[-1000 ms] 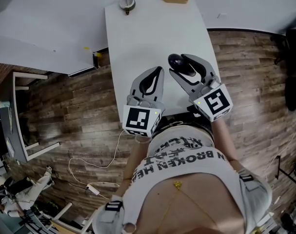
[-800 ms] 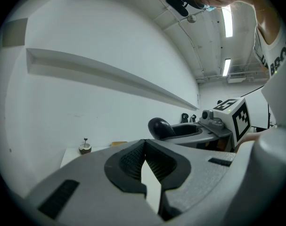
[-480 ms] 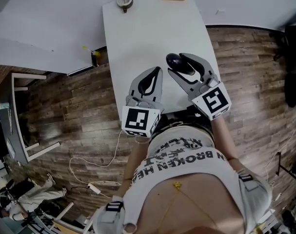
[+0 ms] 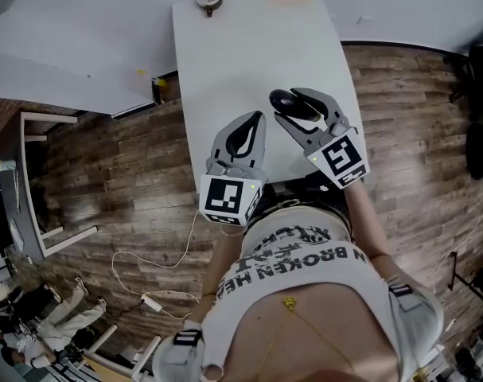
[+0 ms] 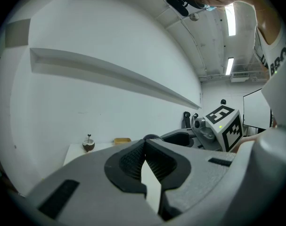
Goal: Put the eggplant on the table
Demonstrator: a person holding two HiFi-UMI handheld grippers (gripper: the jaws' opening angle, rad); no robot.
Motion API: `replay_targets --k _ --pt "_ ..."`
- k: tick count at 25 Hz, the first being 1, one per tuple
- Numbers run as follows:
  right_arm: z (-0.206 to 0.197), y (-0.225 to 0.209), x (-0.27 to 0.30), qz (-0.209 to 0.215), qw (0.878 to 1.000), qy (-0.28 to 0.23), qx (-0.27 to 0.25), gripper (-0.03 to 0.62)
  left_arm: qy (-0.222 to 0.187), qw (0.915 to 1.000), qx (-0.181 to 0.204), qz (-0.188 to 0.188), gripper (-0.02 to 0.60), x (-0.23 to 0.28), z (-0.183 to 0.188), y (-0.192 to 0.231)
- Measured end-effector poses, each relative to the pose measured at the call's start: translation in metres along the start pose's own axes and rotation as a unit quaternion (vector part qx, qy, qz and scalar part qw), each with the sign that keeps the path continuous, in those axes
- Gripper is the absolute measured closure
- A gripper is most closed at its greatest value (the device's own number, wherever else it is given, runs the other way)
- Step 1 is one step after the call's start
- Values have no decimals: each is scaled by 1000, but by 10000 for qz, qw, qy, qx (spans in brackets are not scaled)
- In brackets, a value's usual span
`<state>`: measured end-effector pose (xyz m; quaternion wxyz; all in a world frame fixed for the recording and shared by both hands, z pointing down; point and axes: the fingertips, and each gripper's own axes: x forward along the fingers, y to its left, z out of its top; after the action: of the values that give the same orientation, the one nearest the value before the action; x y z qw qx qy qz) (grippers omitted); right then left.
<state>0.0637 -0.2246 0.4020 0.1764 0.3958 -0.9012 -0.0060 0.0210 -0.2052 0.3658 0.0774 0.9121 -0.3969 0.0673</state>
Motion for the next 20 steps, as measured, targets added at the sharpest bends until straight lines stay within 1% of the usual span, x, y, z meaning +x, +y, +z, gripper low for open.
replay_targets --k 6,15,20 --pt "-26 4 19 245 9988 407 -86 373 72 9999 -63 131 575 -4 -5 9" --pt "-63 20 43 534 9947 879 60 373 184 9989 -227 380 575 -21 -14 26" --pt "-88 28 53 685 9908 1165 59 373 280 9980 -287 498 575 -30 -24 31"
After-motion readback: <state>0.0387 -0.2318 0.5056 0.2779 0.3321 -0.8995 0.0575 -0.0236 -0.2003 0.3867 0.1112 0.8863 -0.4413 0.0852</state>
